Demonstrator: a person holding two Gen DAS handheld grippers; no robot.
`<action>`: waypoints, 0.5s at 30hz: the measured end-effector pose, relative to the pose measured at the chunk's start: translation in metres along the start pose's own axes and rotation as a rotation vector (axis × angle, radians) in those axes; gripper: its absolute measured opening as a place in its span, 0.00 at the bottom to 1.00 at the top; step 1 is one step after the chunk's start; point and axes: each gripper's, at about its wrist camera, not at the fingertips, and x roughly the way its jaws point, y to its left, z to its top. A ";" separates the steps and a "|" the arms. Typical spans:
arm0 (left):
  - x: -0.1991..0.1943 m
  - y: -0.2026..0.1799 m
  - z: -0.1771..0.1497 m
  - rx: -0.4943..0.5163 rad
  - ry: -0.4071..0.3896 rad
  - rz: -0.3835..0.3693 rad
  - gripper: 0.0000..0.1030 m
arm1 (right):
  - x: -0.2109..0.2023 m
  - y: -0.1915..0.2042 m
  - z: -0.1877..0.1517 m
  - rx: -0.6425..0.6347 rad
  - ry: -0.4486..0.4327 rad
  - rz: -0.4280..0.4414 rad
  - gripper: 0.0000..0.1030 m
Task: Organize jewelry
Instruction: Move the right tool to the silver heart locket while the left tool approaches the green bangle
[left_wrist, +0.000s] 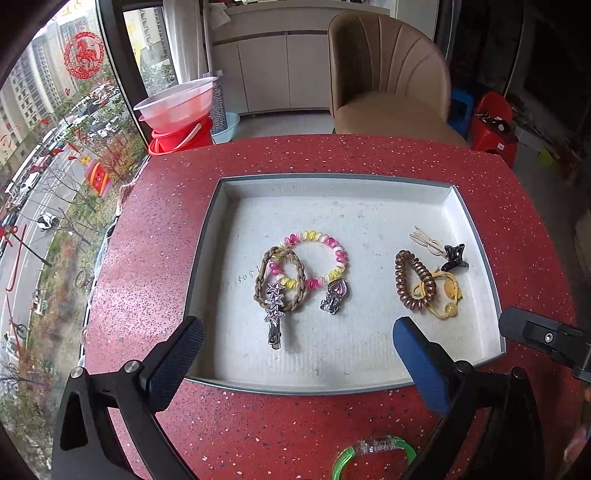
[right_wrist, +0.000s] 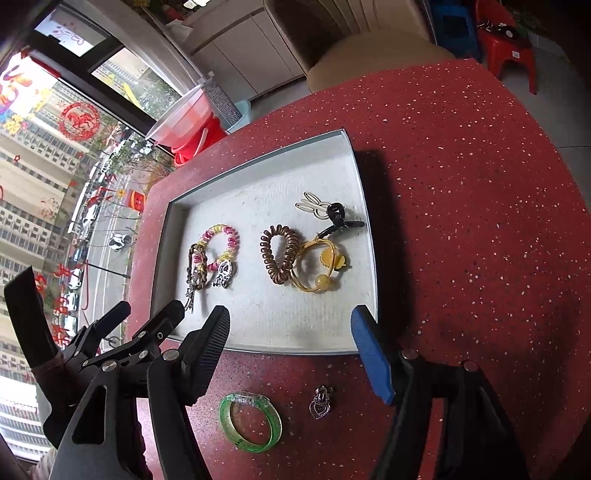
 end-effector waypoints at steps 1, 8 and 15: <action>-0.001 0.003 -0.003 -0.003 0.004 0.009 1.00 | -0.003 0.001 -0.003 -0.006 -0.012 0.007 0.84; -0.011 0.016 -0.032 -0.001 0.046 0.019 1.00 | -0.018 0.005 -0.029 -0.015 -0.059 0.028 0.86; -0.014 0.022 -0.070 -0.014 0.107 0.009 1.00 | -0.028 0.005 -0.051 -0.001 -0.098 0.031 0.86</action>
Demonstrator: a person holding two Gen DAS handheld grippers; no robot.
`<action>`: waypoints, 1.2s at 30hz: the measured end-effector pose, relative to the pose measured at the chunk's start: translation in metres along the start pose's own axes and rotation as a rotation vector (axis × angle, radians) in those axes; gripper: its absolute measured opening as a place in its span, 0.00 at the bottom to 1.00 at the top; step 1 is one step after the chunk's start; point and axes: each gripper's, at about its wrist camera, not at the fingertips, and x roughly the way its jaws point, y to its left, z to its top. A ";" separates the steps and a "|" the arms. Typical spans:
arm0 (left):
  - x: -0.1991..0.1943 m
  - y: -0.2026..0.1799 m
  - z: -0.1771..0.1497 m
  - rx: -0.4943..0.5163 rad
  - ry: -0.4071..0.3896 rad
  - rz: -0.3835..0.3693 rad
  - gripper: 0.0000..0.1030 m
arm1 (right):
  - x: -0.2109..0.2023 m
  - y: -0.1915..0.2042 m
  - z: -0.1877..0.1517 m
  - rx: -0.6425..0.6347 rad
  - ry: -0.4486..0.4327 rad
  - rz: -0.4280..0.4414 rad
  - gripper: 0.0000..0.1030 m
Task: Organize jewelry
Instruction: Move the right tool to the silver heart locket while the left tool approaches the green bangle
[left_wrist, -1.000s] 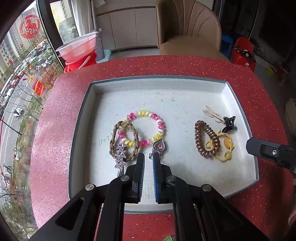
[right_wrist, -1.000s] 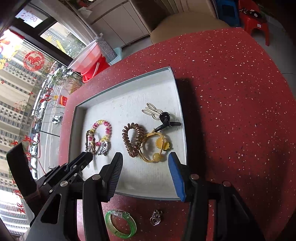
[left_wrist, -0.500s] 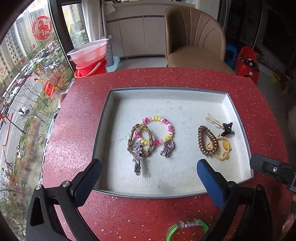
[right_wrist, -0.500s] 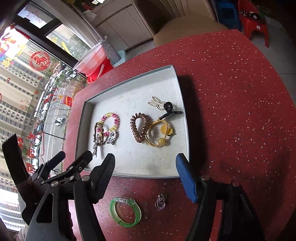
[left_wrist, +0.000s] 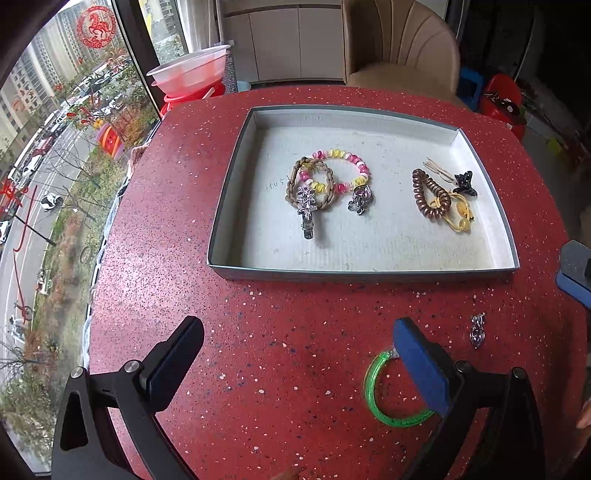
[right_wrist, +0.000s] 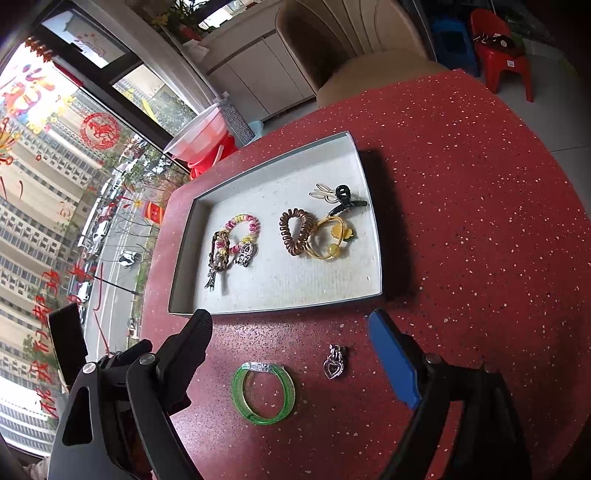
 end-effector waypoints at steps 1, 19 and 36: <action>-0.001 0.001 -0.004 -0.001 0.000 0.000 1.00 | -0.001 0.000 -0.003 0.004 0.002 -0.002 0.86; 0.013 -0.003 -0.045 0.027 0.109 -0.014 1.00 | 0.027 -0.030 -0.055 0.067 0.255 -0.165 0.86; 0.035 -0.017 -0.040 0.013 0.159 -0.033 1.00 | 0.063 -0.019 -0.034 0.004 0.279 -0.239 0.86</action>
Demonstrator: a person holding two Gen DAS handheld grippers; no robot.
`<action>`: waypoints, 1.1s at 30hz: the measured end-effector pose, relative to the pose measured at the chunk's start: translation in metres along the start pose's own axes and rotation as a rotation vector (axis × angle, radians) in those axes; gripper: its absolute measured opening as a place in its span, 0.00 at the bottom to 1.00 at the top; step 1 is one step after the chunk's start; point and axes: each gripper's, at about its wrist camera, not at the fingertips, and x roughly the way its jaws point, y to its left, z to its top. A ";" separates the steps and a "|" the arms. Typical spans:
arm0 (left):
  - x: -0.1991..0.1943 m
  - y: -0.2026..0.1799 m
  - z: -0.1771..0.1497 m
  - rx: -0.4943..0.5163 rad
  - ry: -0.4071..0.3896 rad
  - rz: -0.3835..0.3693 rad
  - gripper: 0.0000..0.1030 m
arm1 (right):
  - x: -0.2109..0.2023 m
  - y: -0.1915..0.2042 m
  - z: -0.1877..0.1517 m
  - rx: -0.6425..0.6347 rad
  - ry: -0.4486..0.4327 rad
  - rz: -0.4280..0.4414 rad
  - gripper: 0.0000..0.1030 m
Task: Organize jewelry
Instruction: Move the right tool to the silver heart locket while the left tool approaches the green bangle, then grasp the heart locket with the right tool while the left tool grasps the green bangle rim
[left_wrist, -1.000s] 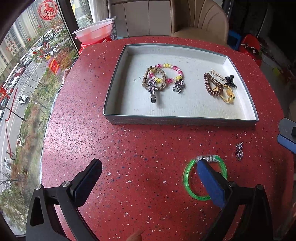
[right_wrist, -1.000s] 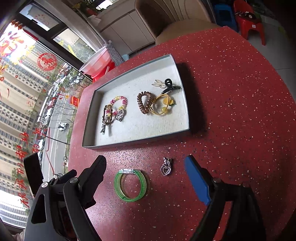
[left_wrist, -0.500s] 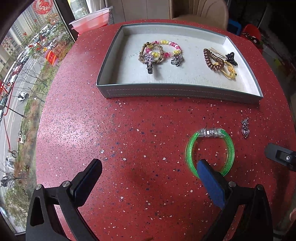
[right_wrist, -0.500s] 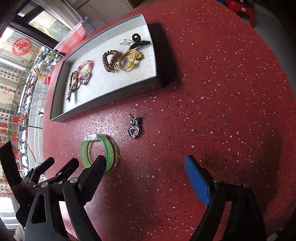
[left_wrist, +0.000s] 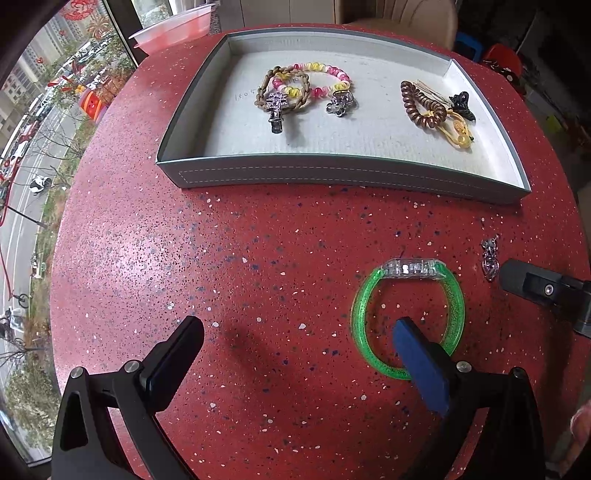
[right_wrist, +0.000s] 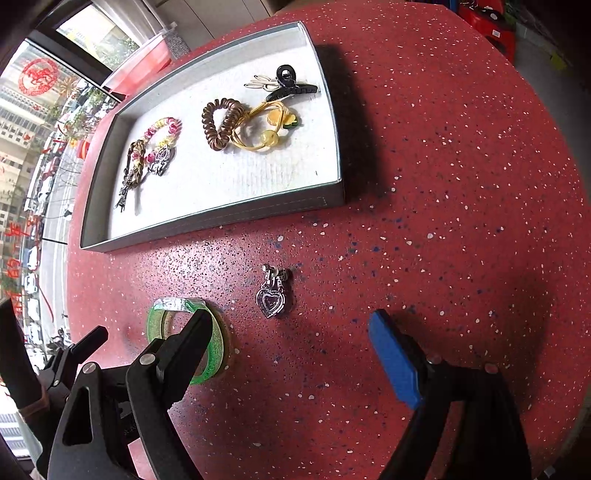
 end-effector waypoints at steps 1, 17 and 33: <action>0.000 0.000 0.000 -0.001 -0.001 0.003 1.00 | 0.002 0.001 0.002 -0.004 0.000 -0.003 0.86; 0.015 -0.011 0.001 0.000 -0.009 0.028 1.00 | 0.014 0.029 0.002 -0.145 -0.049 -0.171 0.68; -0.001 -0.038 -0.006 0.063 -0.026 -0.028 0.71 | 0.007 0.027 -0.009 -0.190 -0.081 -0.233 0.21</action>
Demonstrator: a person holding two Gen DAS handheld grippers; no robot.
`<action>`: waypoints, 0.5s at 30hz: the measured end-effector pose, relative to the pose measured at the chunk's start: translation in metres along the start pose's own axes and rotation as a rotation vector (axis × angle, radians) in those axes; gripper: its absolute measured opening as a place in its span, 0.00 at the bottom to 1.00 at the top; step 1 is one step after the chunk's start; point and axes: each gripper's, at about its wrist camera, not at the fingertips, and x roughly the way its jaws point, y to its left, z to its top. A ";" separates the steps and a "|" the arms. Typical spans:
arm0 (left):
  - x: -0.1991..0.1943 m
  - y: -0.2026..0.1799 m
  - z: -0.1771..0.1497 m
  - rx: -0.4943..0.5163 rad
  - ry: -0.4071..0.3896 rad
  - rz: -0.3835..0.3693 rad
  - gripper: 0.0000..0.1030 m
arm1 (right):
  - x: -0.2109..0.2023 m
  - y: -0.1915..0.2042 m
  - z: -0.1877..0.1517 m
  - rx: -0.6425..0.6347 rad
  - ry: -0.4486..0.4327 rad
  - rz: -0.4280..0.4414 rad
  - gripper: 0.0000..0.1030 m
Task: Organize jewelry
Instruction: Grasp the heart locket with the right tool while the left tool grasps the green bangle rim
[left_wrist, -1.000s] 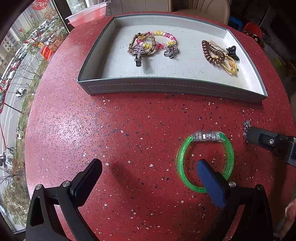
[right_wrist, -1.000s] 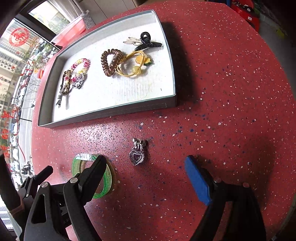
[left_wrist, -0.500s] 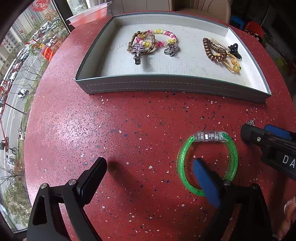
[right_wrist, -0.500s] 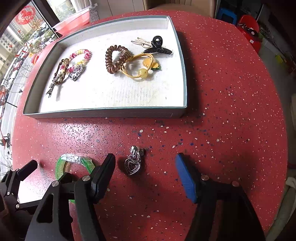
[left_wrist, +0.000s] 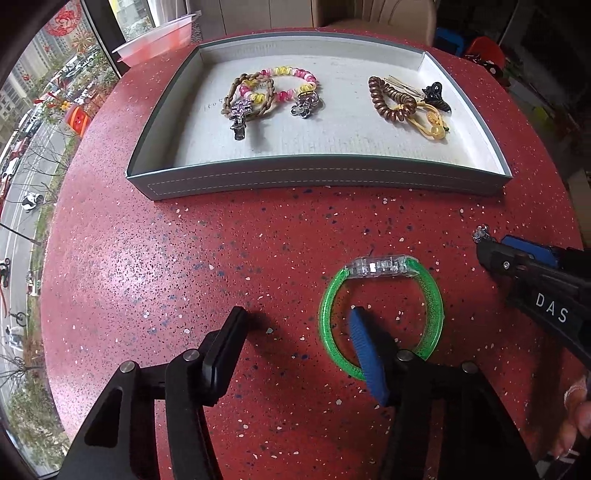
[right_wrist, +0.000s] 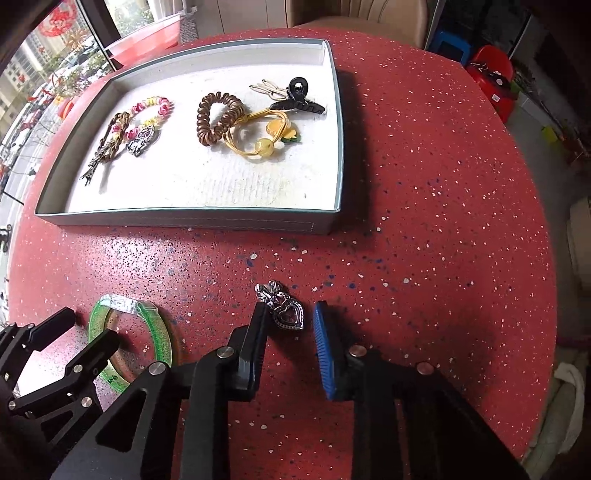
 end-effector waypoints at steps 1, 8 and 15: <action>-0.001 -0.002 0.000 0.003 0.001 -0.003 0.70 | -0.001 -0.001 -0.001 0.001 -0.002 0.007 0.21; -0.006 -0.014 0.002 0.045 -0.007 -0.022 0.23 | -0.001 -0.016 -0.003 0.028 -0.009 0.072 0.20; -0.011 -0.004 0.000 -0.002 0.004 -0.100 0.24 | -0.006 -0.028 -0.002 0.075 -0.012 0.165 0.20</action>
